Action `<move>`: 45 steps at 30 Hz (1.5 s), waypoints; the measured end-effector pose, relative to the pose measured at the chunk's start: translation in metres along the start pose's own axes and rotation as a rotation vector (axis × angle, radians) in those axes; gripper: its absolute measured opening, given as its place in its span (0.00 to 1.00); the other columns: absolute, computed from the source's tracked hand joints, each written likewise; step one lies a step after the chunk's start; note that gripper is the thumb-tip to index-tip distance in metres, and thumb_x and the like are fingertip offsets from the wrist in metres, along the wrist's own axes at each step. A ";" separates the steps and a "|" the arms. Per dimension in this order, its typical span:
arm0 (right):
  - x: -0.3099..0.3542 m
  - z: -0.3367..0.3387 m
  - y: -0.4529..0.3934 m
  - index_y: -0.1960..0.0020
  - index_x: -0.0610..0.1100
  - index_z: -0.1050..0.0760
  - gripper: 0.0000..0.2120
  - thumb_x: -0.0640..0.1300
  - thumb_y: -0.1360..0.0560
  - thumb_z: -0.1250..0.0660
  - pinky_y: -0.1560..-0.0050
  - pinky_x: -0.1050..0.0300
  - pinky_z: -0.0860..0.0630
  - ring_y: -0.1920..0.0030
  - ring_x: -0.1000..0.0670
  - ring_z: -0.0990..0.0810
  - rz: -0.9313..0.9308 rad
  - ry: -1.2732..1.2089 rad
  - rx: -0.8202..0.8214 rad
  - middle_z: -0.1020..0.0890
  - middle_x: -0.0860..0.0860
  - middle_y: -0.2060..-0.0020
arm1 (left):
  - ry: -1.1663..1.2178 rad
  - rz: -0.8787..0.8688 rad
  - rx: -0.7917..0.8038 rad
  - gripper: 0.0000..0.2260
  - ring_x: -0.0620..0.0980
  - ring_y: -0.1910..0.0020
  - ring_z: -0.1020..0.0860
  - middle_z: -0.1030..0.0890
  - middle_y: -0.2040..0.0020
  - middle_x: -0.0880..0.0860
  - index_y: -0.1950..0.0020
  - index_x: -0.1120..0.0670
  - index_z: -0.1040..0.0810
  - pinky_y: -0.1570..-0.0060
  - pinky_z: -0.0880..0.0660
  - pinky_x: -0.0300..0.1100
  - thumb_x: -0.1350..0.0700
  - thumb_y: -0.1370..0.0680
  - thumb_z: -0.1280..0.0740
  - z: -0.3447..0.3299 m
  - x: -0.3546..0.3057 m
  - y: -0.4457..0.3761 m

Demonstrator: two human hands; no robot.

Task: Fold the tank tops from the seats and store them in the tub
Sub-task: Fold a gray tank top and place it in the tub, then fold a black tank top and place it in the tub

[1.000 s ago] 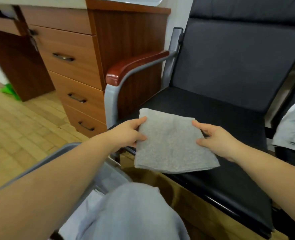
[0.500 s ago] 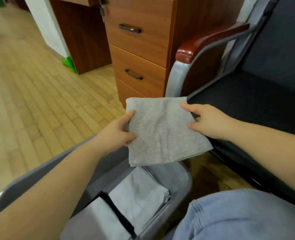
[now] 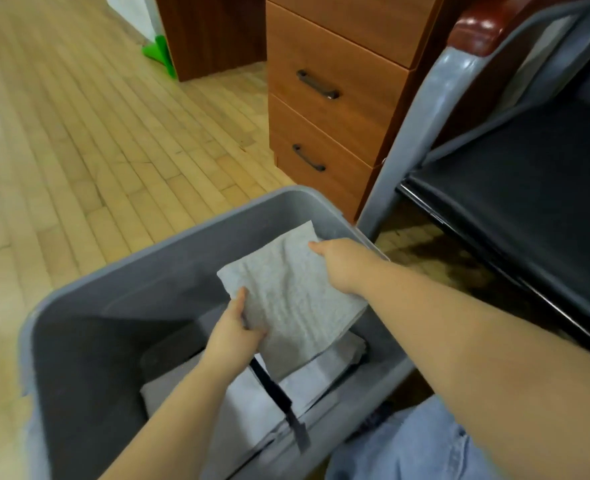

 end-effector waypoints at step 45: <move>-0.155 0.077 0.236 0.43 0.51 0.28 0.11 0.48 0.25 0.33 0.50 0.53 0.25 0.50 0.49 0.24 -0.048 0.034 -0.353 0.24 0.53 0.49 | -0.985 -0.741 0.165 0.13 0.52 0.41 0.24 0.21 0.41 0.50 0.38 0.48 0.25 0.43 0.25 0.46 0.53 0.21 0.40 -0.193 -0.263 0.126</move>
Point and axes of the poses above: each hand's wrist, its own y-axis away from the middle knuckle, its own z-axis out of the back of the hand, x = y × z, the point moved 8 cm from there along -y, towards the middle knuckle
